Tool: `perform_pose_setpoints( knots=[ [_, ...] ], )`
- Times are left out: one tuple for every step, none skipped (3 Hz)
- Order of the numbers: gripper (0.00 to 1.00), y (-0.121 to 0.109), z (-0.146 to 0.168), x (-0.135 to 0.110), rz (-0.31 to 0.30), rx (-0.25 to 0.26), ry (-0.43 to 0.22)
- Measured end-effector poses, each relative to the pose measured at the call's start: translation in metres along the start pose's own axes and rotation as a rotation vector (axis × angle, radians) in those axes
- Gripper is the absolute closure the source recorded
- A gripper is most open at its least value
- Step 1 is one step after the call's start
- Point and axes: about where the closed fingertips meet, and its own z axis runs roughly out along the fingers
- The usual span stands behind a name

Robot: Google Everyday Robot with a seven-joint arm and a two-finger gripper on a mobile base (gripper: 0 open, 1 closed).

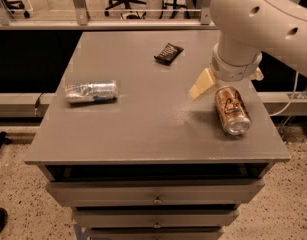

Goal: Place orange can upright

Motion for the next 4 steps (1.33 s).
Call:
perform_pose_setpoints(
  knots=[
    [0.00, 0.005, 0.001, 0.009, 0.043, -0.007, 0.019],
    [0.00, 0.006, 0.012, 0.020, 0.076, -0.045, 0.041],
    [0.00, 0.006, 0.016, 0.023, 0.086, -0.065, 0.047],
    [0.26, 0.002, 0.012, 0.024, 0.090, -0.067, 0.041]
  ],
)
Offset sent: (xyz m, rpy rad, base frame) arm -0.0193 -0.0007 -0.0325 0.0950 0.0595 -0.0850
